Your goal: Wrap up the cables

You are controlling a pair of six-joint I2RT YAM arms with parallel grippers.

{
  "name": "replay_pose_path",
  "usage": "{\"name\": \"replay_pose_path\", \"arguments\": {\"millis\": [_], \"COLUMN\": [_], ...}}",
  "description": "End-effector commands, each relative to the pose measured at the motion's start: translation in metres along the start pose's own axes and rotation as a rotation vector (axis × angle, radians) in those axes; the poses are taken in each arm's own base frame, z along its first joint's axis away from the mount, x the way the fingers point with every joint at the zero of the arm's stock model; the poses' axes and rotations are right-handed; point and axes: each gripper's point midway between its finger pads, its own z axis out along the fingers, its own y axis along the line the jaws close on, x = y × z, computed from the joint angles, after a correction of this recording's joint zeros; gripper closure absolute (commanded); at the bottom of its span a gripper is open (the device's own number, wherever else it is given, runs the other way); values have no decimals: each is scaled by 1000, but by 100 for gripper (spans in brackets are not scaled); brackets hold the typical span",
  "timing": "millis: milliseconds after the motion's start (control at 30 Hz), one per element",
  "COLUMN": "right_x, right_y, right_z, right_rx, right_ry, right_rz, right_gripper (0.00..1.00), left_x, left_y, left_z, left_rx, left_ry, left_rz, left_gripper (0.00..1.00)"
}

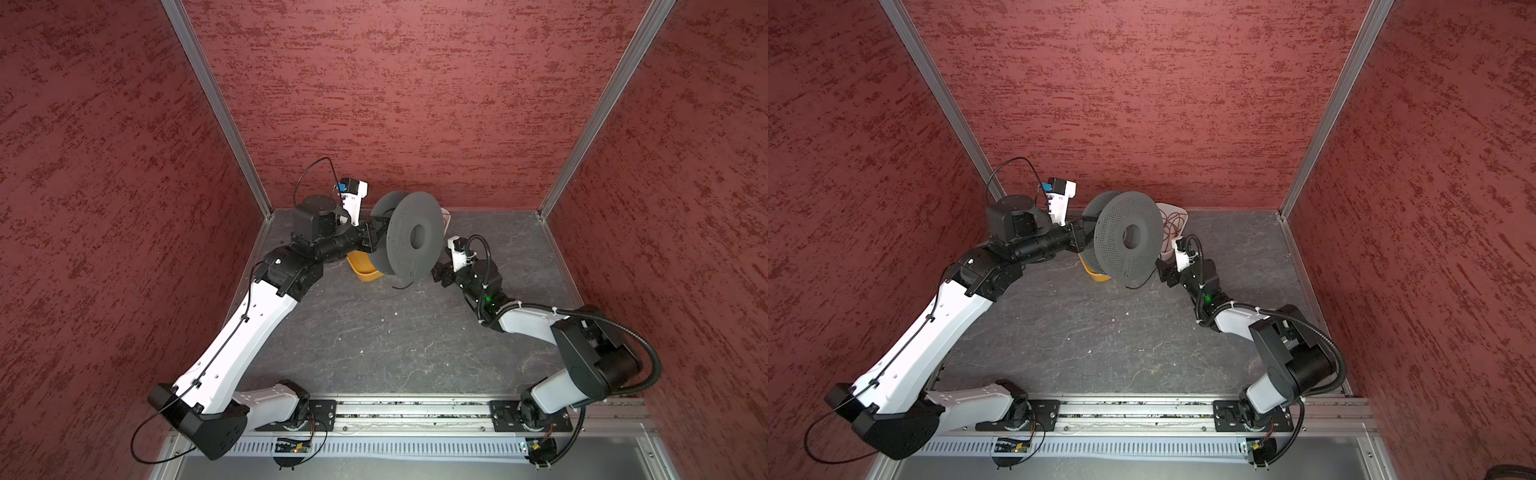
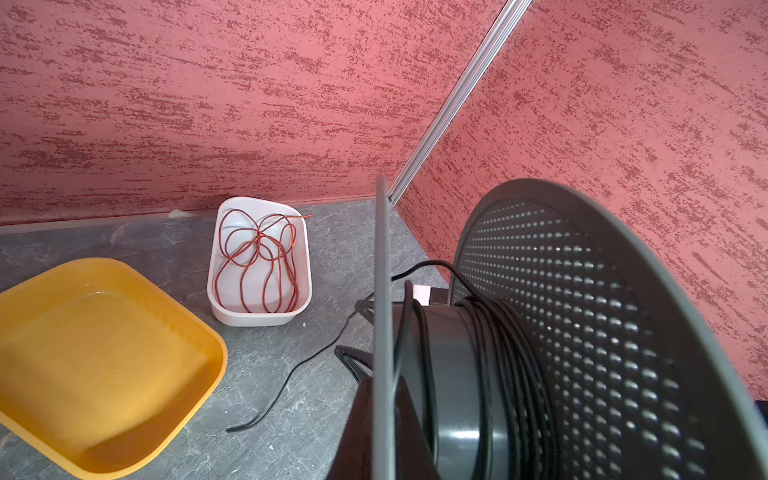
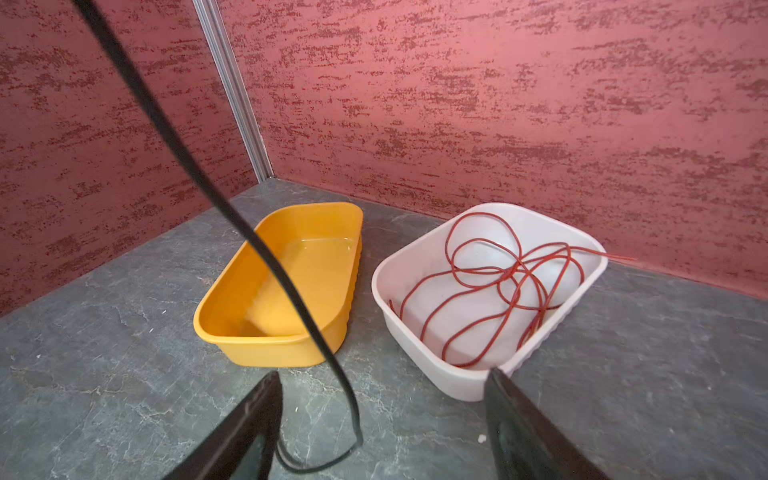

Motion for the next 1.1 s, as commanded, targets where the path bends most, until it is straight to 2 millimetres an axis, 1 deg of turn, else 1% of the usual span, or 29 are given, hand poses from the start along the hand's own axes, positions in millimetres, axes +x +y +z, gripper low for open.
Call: {"name": "replay_pose_path", "arguments": {"millis": [0, 133, 200, 300, 400, 567, 700, 900, 933, 967, 1067], "right_x": [-17, -8, -3, 4, 10, 20, 25, 37, 36, 31, 30], "right_y": [8, 10, 10, 12, 17, 29, 41, 77, 86, 95, 122], "right_z": [11, 14, 16, 10, 1, -12, -18, -25, -28, -32, -37], "right_rx": [-42, -57, -63, -50, -37, -38, -44, -57, -72, -86, -135], "right_ry": [-57, -37, -15, 7, 22, 51, 72, 138, 140, 130, 138], "right_rz": [-16, 10, 24, 31, 10, -26, -60, -185, -198, -208, -258], "right_gripper": [36, 63, 79, 99, 100, 100, 100, 100, 100, 100, 100], "left_x": [-30, -30, -31, -33, -34, -33, -38, -41, -40, -39, -37], "left_y": [-24, -22, -19, -1, 14, 27, 39, 69, 75, 79, 89], "left_z": [-12, -12, -10, -6, -2, 6, 8, 7, 8, 8, 12], "left_rx": [72, 62, 48, -43, -110, -160, -234, -448, -482, -511, -587], "left_ry": [-101, -101, -96, -105, -108, -103, -129, -166, -170, -174, -185], "left_rz": [42, 39, 27, 7, -19, -32, -30, 11, 16, 23, 52], "left_gripper": [100, 100, 100, 100, 100, 100, 100, 100, 100, 100, 100]}}
